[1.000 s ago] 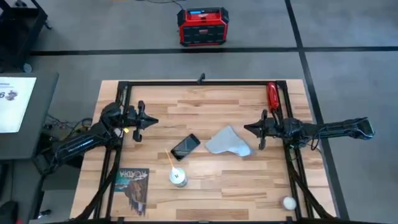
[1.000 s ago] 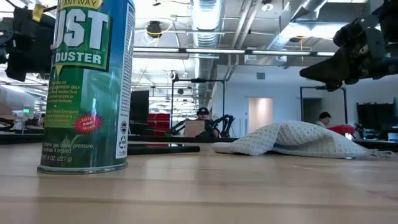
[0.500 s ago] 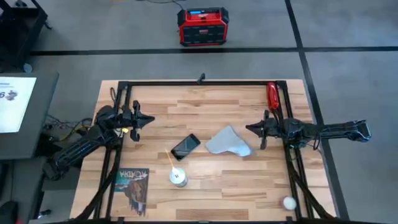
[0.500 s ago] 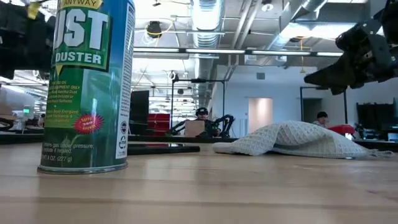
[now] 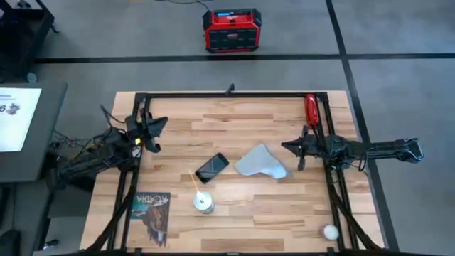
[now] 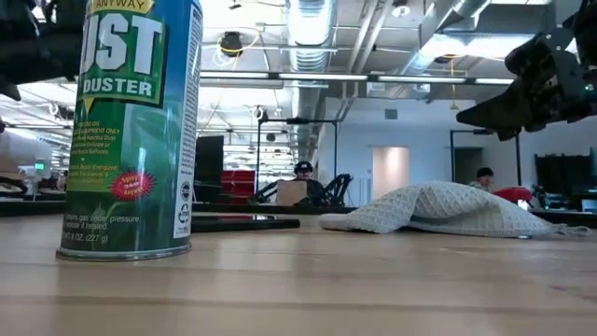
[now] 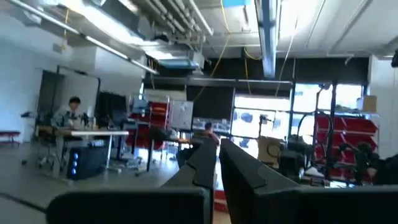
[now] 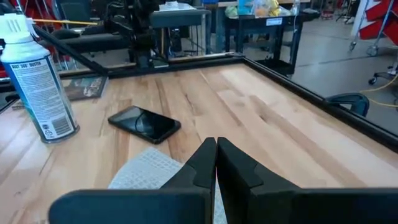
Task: Apply microfiber cloth
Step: Return to Home Position
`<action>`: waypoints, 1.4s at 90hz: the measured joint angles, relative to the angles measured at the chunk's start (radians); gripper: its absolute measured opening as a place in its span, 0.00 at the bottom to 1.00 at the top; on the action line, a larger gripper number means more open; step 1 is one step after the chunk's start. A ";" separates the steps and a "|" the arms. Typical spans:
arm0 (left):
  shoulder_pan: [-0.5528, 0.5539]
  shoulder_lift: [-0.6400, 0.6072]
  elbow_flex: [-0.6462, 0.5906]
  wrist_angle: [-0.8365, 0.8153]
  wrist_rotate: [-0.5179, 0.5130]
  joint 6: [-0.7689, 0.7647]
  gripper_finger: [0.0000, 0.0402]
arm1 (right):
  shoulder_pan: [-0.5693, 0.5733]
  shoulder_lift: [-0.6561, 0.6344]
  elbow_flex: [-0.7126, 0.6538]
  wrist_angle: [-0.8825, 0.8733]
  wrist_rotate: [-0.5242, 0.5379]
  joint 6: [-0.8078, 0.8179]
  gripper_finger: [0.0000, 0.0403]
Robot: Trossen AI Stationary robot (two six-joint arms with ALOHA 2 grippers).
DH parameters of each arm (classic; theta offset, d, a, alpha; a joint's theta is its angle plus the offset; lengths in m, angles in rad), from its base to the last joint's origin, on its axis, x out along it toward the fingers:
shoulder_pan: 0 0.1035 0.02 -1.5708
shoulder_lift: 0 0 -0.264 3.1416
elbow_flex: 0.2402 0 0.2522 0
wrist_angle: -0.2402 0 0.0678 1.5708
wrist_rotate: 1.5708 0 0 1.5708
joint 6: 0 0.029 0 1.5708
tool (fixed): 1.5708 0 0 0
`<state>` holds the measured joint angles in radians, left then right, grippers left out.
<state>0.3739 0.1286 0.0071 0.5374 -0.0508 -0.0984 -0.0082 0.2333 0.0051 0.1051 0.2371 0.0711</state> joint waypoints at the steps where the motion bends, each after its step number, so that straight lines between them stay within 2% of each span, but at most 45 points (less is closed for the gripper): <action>1: -0.006 0.007 0.000 0.010 -0.001 0.003 0.00 | 0.000 0.000 0.000 0.000 0.000 0.000 0.00; 29: -0.104 0.244 0.000 0.044 -0.008 0.008 0.00 | 0.000 0.000 0.000 -0.002 0.000 0.008 0.00; 43: -0.165 0.281 0.000 0.001 -0.010 0.051 0.00 | 0.000 0.000 0.000 -0.027 0.000 0.018 0.00; 52: -0.224 0.260 0.000 -0.076 -0.019 0.066 0.00 | 0.000 0.000 0.000 -0.027 -0.001 0.019 0.00; 64: -0.312 0.220 0.000 -0.201 -0.116 0.066 0.00 | 0.000 0.000 -0.001 -0.041 -0.004 0.018 0.00; 88: -0.472 0.094 0.000 -0.420 -0.127 0.147 0.00 | 0.002 0.000 -0.001 -0.047 -0.031 0.015 0.00; 98: -0.516 0.025 0.000 -0.498 -0.101 0.142 0.00 | 0.002 0.000 -0.001 -0.049 -0.031 0.011 0.00; 109: -0.549 -0.035 0.000 -0.515 -0.003 0.187 0.00 | 0.002 0.000 -0.001 -0.051 -0.032 0.007 0.00; 117: -0.561 -0.048 0.002 -0.526 0.041 0.204 0.00 | 0.002 0.000 -0.001 -0.054 -0.033 0.006 0.00; 126: -0.571 -0.036 0.002 -0.527 0.041 0.214 0.00 | 0.002 0.000 -0.001 -0.056 -0.034 0.007 0.00</action>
<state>-0.1969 0.0922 0.0093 0.0105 -0.0096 0.1157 -0.0067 0.2335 0.0044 0.0495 0.2035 0.0780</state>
